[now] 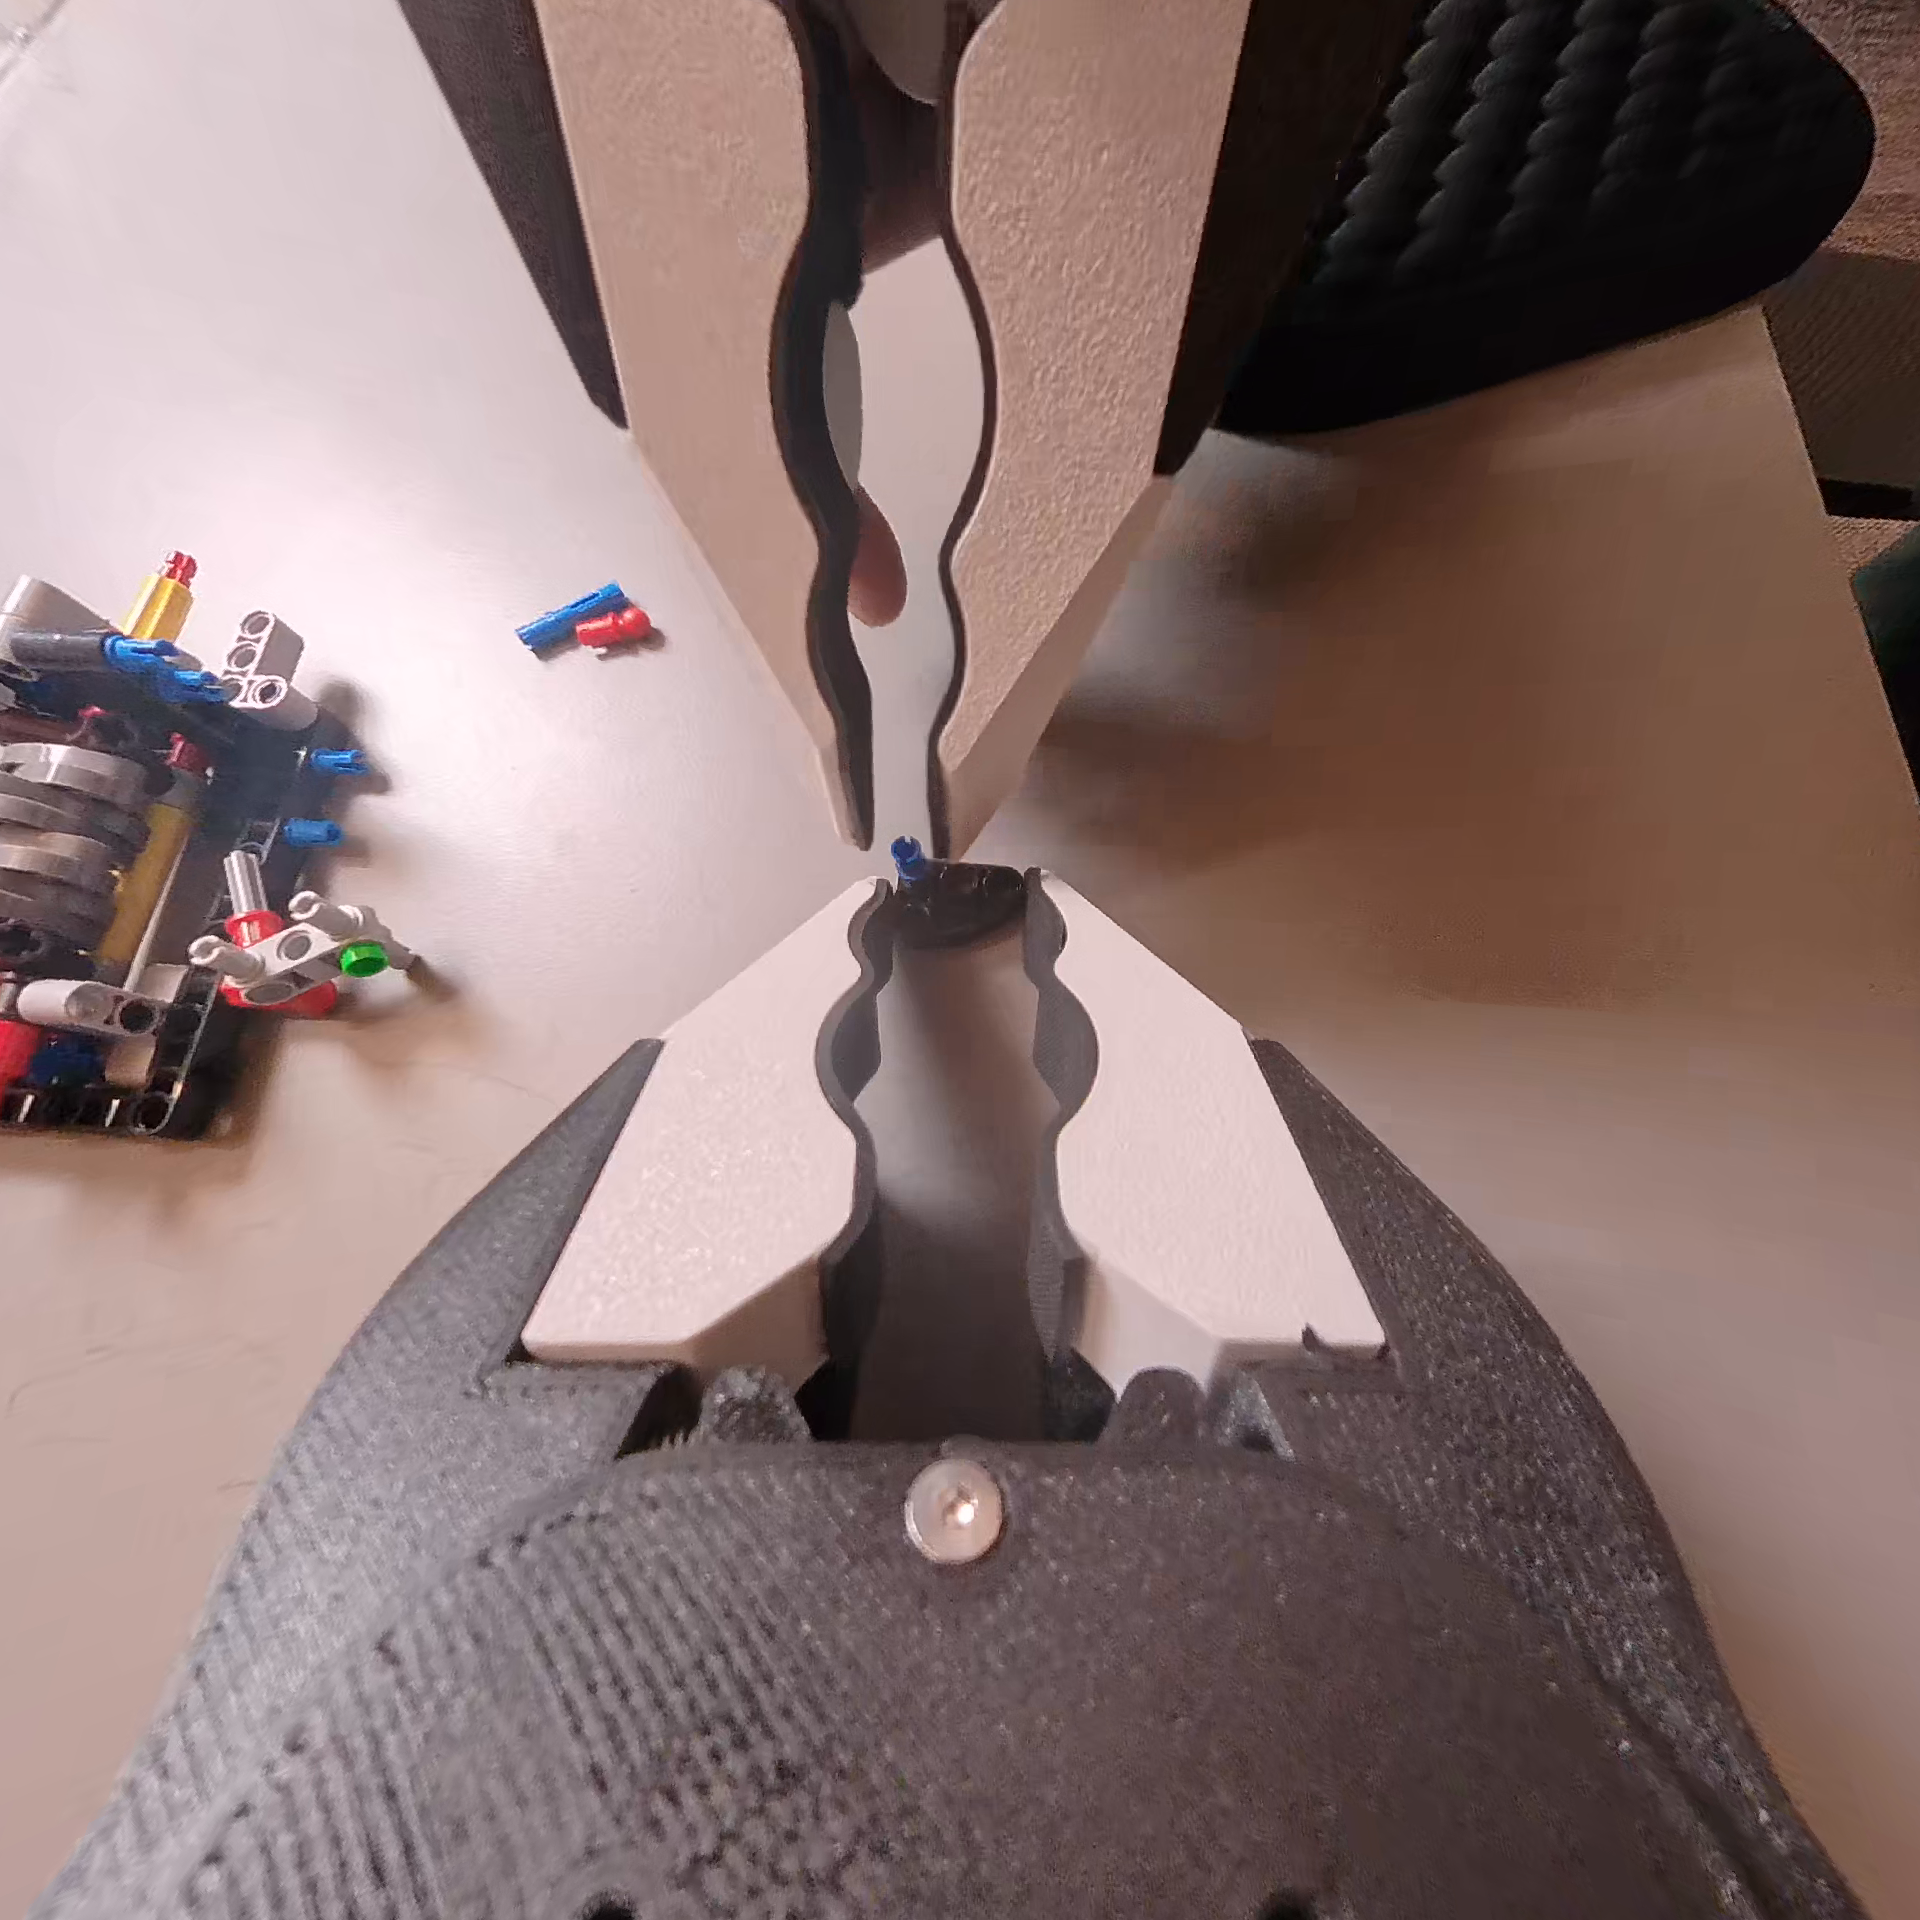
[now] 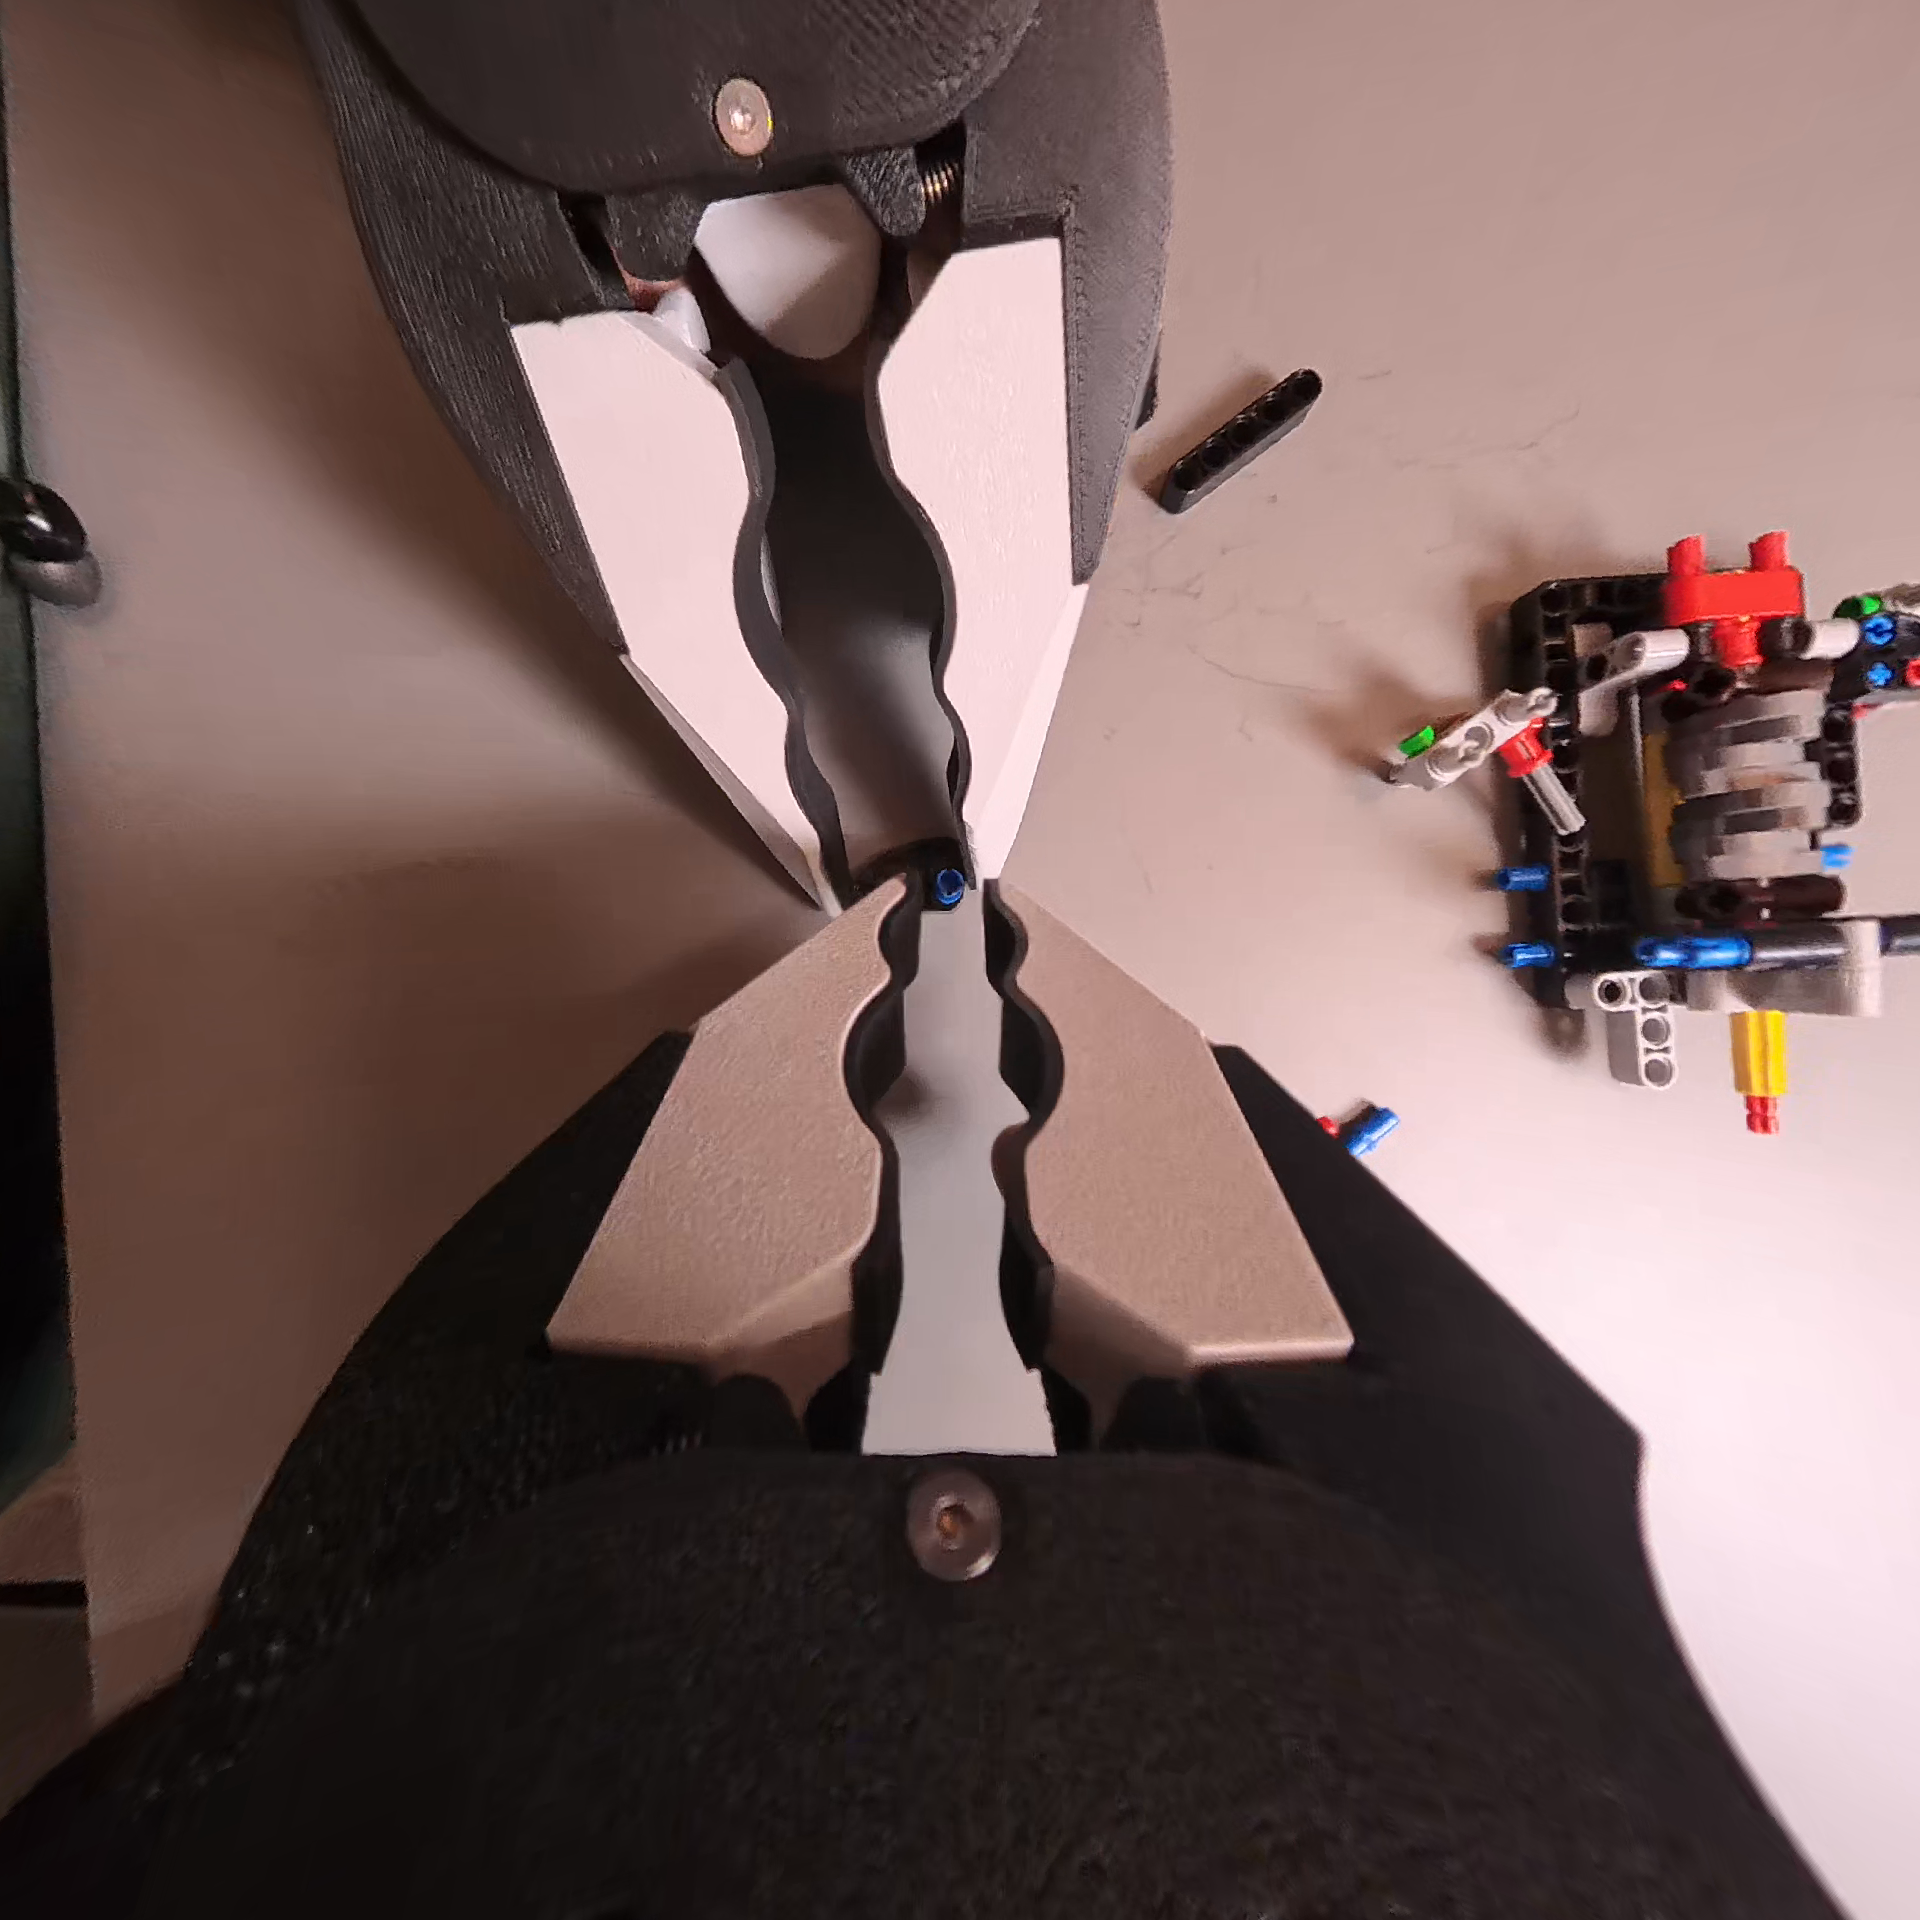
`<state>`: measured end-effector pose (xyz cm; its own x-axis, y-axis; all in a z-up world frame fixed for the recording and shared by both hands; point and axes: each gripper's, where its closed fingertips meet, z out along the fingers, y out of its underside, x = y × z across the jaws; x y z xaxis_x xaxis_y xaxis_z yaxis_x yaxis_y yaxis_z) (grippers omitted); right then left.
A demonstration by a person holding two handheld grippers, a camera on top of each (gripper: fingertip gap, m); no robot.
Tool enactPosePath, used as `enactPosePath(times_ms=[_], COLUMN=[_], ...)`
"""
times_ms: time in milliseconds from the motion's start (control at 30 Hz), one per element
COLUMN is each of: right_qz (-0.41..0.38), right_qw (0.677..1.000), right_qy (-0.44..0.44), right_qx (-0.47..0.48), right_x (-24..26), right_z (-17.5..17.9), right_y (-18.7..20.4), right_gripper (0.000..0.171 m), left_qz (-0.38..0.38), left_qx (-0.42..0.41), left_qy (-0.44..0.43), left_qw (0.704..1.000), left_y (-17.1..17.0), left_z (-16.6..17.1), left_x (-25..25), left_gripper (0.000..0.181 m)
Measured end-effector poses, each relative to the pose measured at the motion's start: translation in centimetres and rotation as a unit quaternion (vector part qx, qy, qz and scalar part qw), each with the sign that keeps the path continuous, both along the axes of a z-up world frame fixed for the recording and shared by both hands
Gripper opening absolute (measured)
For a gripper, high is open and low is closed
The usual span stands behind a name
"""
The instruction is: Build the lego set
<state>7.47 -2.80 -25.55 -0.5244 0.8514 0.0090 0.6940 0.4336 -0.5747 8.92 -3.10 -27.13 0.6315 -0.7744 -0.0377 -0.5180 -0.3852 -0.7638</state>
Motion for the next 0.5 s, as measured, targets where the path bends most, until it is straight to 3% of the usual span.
enactPosePath(times_ms=[500], right_qz=[0.044], right_qw=[0.993], right_qy=[-0.096], right_qx=[0.061], right_x=[0.06], right_z=[-0.49], right_y=[-0.19], right_gripper=[0.002], left_qz=[-0.007], left_qx=[0.002], left_qy=[0.001], left_qw=[1.0], left_y=[-0.09], left_z=[0.01], left_x=[0.05], left_gripper=[0.023])
